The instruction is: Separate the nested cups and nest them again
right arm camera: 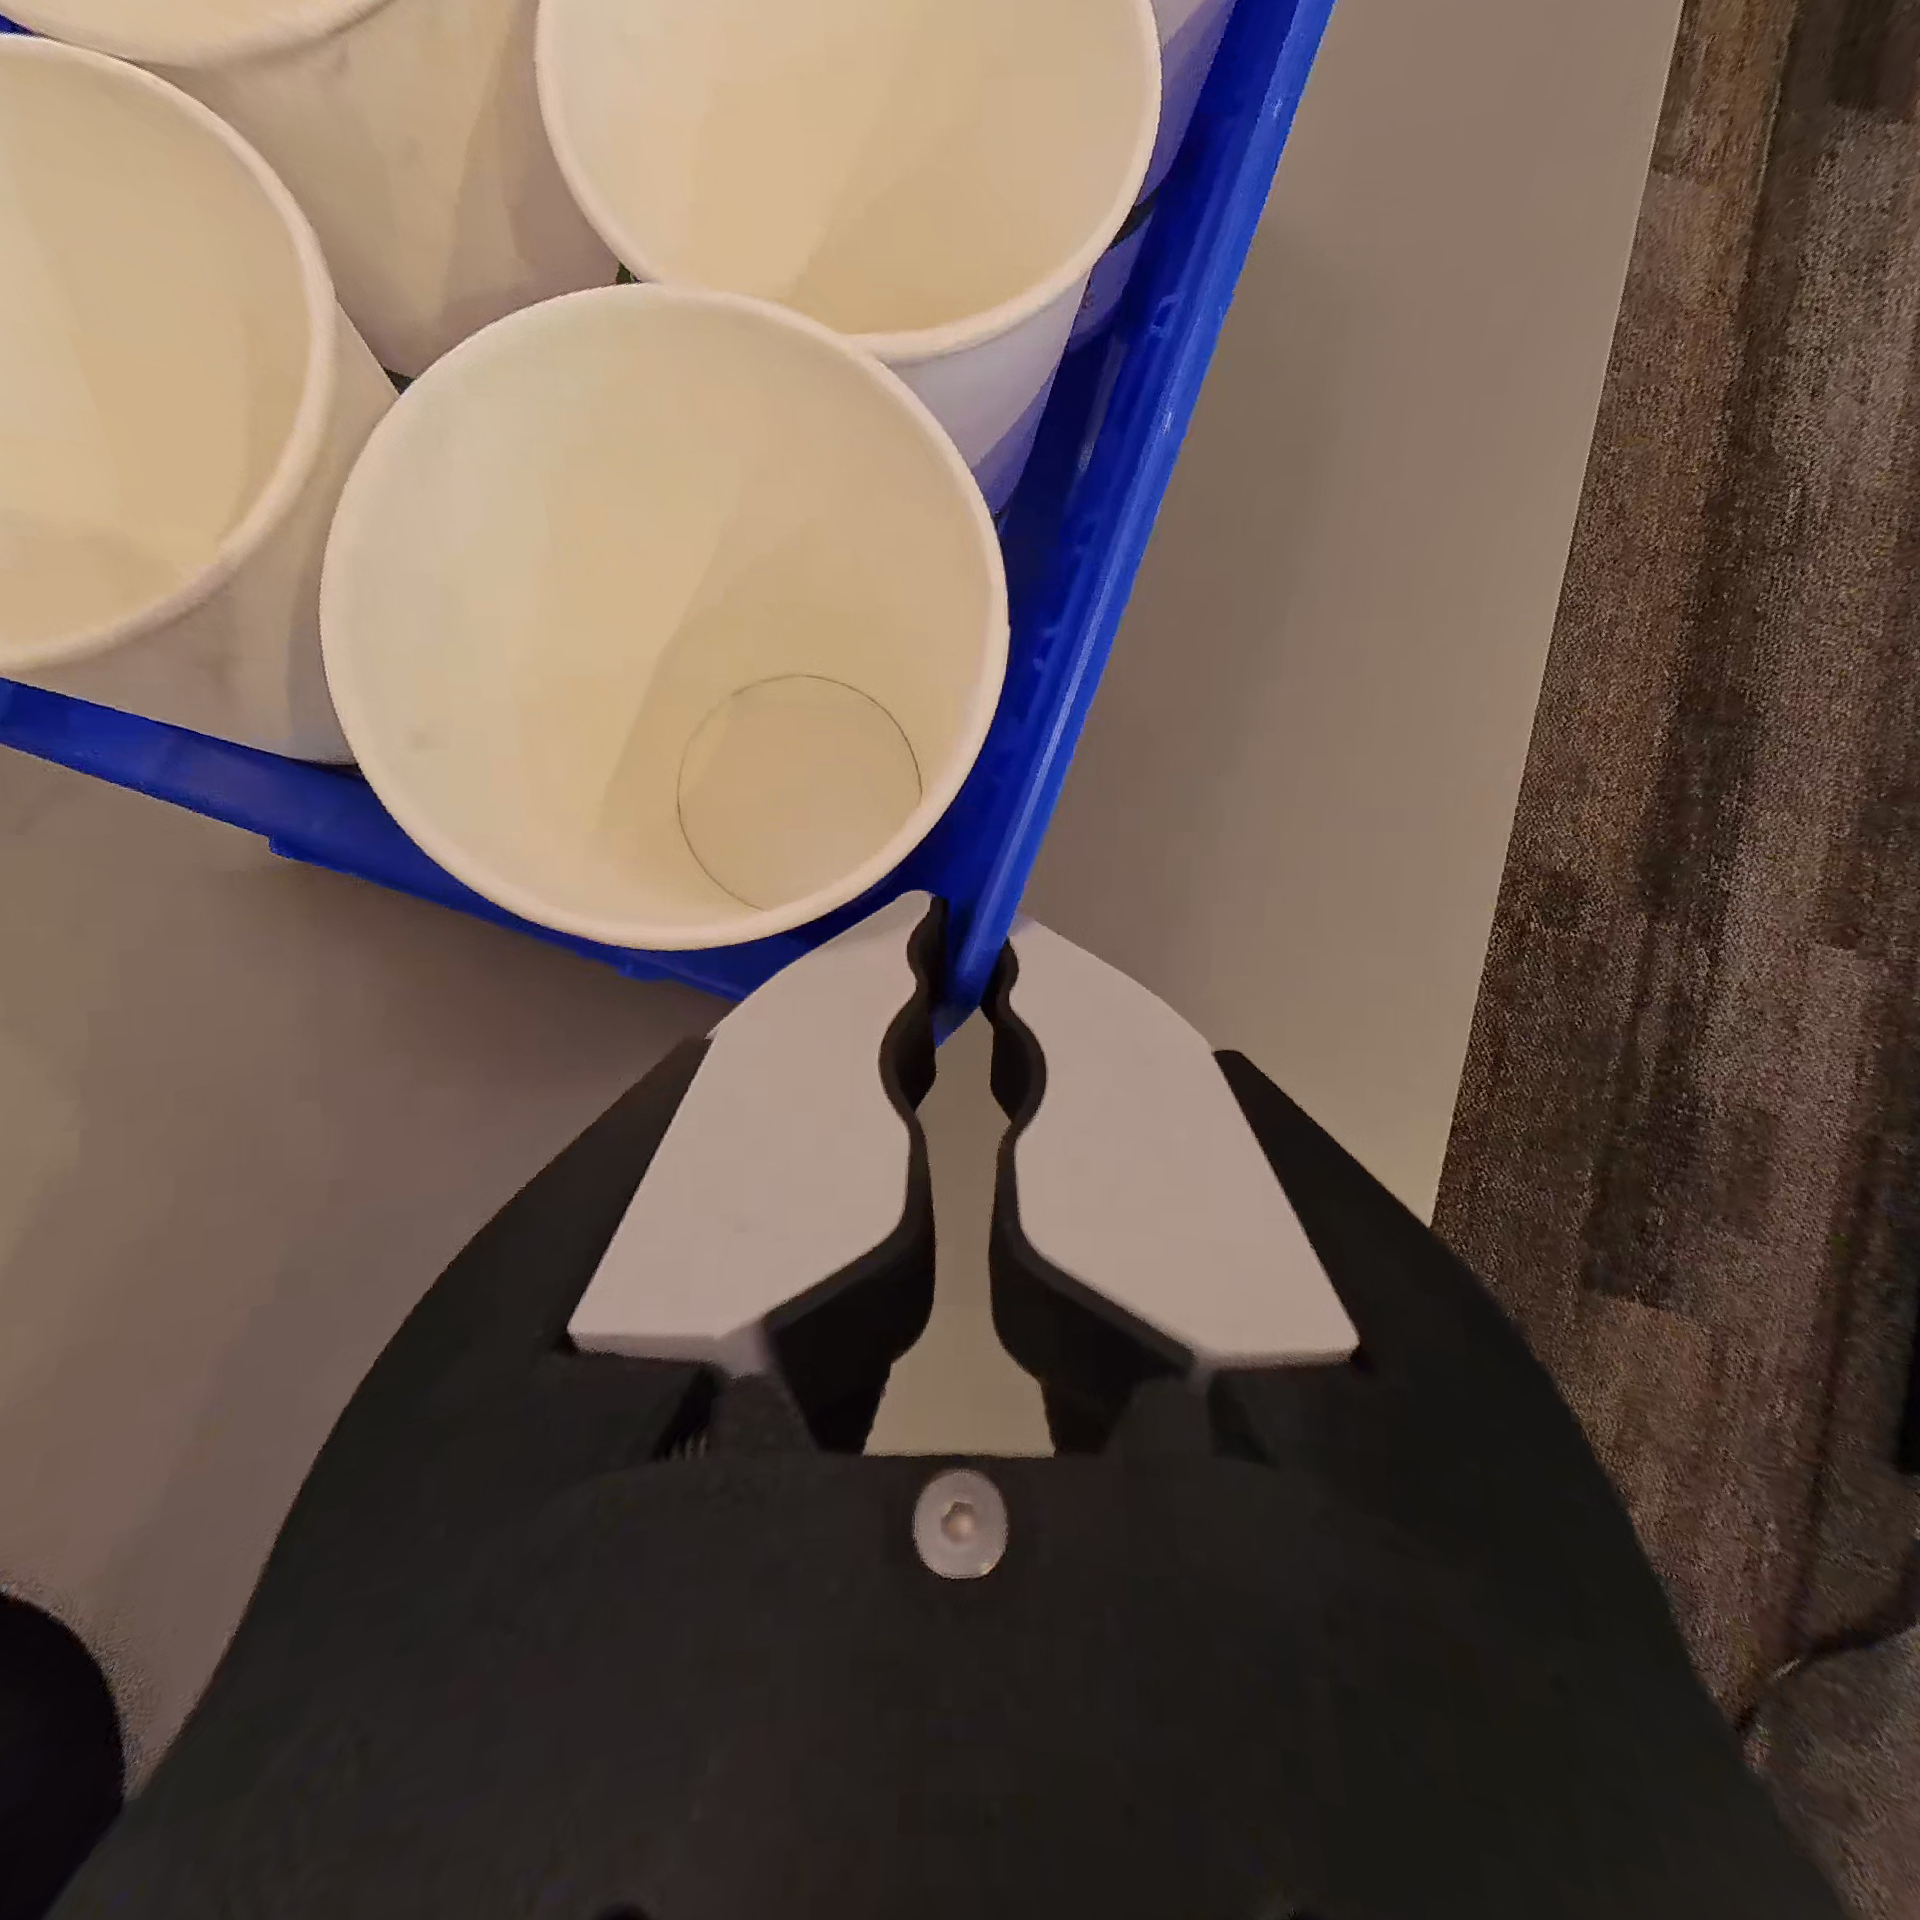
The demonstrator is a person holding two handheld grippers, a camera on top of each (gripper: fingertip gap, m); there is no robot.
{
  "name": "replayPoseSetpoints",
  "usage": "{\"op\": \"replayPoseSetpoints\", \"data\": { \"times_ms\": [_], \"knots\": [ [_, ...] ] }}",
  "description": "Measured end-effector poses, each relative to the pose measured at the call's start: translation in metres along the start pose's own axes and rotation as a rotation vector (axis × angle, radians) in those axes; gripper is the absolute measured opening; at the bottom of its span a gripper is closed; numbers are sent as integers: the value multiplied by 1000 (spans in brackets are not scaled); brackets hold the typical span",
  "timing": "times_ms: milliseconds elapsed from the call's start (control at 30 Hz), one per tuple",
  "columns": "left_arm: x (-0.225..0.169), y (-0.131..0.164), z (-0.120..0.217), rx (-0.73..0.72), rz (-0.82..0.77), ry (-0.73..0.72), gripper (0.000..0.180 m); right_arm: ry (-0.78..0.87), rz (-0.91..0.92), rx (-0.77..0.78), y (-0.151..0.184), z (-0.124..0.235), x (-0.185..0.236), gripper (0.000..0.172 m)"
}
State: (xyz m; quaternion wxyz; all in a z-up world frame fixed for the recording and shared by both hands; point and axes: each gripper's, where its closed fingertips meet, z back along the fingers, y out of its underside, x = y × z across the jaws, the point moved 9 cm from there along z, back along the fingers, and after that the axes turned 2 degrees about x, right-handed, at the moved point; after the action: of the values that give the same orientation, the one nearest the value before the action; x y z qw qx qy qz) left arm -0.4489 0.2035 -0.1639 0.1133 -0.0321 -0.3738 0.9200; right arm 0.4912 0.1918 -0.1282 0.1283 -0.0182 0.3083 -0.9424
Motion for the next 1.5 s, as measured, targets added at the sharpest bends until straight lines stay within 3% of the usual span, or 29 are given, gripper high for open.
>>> {"op": "replayPoseSetpoints", "data": {
  "times_ms": [233,667,867,1000,1100,1267,1367,1500],
  "knots": [
    [5,2,-2,-10,11,5,75,-52,27,22,8,8,13,6],
    [6,6,-6,0,14,12,77,-52,142,15,28,27,96,11],
    [6,8,-7,-2,21,17,77,-153,217,23,41,40,151,17],
    [6,9,-9,1,22,19,77,-370,289,31,48,53,179,15],
    [6,10,-10,8,18,23,77,-336,284,-26,41,64,159,19],
    [6,11,-10,10,17,28,77,-186,126,-179,14,64,81,20],
    [5,11,-10,12,21,29,77,-61,39,-267,-6,46,34,18],
    [5,10,-10,19,23,27,77,-12,-13,-319,-32,5,-5,6]
  ]
}}
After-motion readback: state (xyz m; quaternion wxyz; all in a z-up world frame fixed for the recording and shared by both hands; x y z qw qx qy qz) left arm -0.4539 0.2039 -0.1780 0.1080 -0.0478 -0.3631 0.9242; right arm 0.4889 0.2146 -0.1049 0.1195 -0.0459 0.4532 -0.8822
